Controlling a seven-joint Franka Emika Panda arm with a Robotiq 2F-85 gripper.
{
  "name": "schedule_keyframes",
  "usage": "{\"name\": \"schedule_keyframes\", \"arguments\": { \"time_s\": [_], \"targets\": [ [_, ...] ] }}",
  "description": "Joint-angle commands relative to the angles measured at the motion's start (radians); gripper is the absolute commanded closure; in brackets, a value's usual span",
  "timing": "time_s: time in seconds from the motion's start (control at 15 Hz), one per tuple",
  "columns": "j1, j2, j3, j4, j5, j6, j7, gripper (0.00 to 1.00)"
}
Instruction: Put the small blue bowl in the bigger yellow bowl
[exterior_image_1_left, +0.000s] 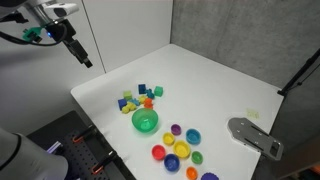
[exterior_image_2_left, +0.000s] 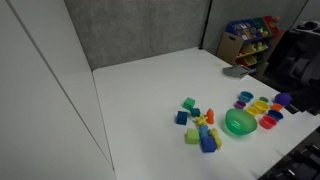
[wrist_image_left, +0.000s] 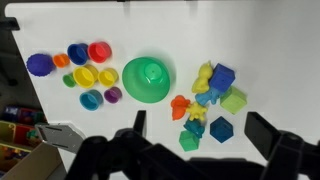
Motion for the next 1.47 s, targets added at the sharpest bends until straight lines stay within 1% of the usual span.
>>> {"name": "schedule_keyframes", "arguments": {
  "time_s": [0.0, 0.27, 0.67, 0.8, 1.4],
  "targets": [
    [-0.006, 0.045, -0.044, 0.020, -0.022, 0.030, -0.002, 0.00],
    [-0.055, 0.135, -0.105, 0.044, -0.034, 0.123, -0.017, 0.00],
    [-0.132, 0.347, -0.210, 0.058, -0.049, 0.331, -0.046, 0.00],
    [-0.156, 0.418, -0.244, 0.061, -0.059, 0.381, -0.048, 0.00],
    [-0.265, 0.663, -0.456, 0.073, -0.105, 0.532, -0.071, 0.00]
  ]
}}
